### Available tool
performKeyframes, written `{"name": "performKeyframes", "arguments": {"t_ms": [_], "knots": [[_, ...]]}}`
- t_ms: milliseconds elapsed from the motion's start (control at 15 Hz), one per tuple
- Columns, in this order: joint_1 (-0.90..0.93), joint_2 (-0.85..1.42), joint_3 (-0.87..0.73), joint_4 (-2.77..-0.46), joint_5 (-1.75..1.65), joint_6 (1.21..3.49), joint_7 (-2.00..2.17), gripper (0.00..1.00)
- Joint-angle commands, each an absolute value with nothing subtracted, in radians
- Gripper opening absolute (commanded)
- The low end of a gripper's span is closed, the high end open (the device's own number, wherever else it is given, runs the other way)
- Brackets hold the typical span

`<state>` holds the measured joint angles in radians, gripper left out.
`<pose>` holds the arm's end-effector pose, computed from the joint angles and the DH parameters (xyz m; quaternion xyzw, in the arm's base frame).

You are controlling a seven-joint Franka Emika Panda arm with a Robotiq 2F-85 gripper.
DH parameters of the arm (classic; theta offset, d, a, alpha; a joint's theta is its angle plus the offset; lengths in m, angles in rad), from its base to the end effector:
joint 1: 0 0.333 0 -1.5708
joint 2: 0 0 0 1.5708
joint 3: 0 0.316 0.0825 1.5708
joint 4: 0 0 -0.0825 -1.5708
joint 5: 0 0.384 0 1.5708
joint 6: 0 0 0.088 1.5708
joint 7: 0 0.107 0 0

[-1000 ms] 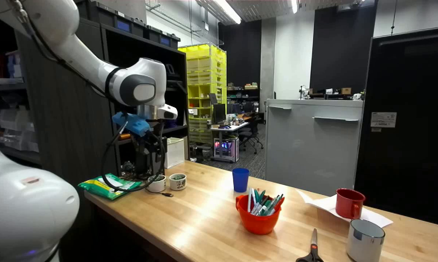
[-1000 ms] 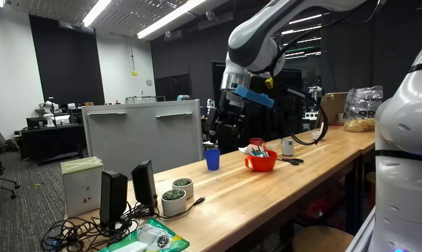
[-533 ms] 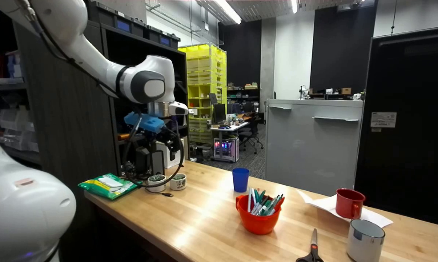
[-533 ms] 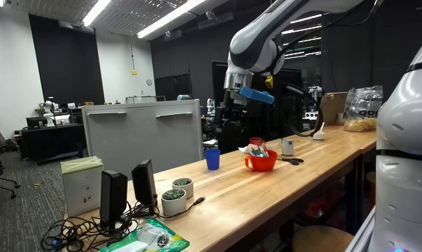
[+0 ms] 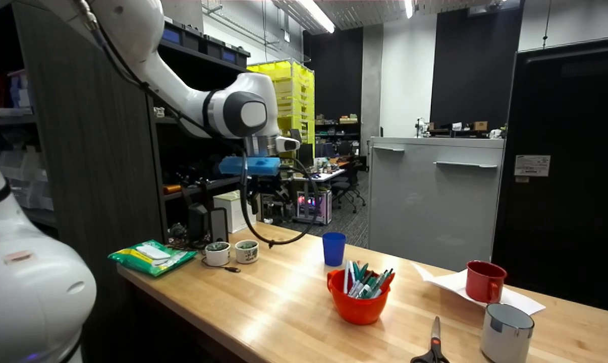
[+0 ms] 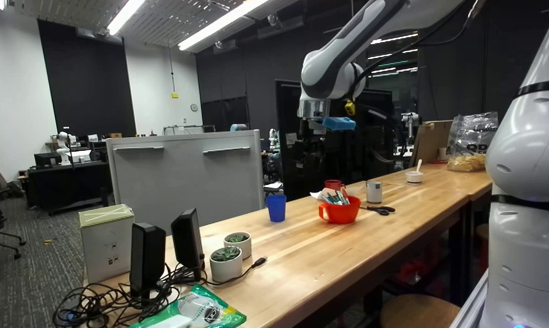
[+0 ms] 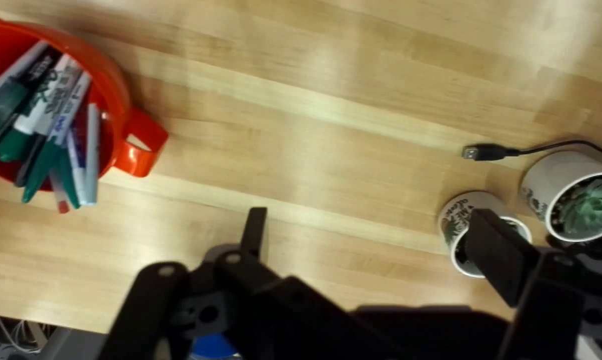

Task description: Move the orange cup to the left

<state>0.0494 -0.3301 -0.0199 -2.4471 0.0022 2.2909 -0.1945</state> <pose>0.4516 0.0132 0.4395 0.9900 0.1110 0.0869 0.0030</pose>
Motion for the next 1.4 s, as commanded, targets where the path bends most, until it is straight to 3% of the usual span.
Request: {"name": "performKeyframes", "arguments": {"t_ms": [0, 1333], "knots": [[0.038, -0.312, -0.024, -2.427, -0.014, 2.289, -0.204, 1.00], [-0.091, -0.033, -0.104, -2.215, -0.168, 2.330, -0.196, 1.00]]}}
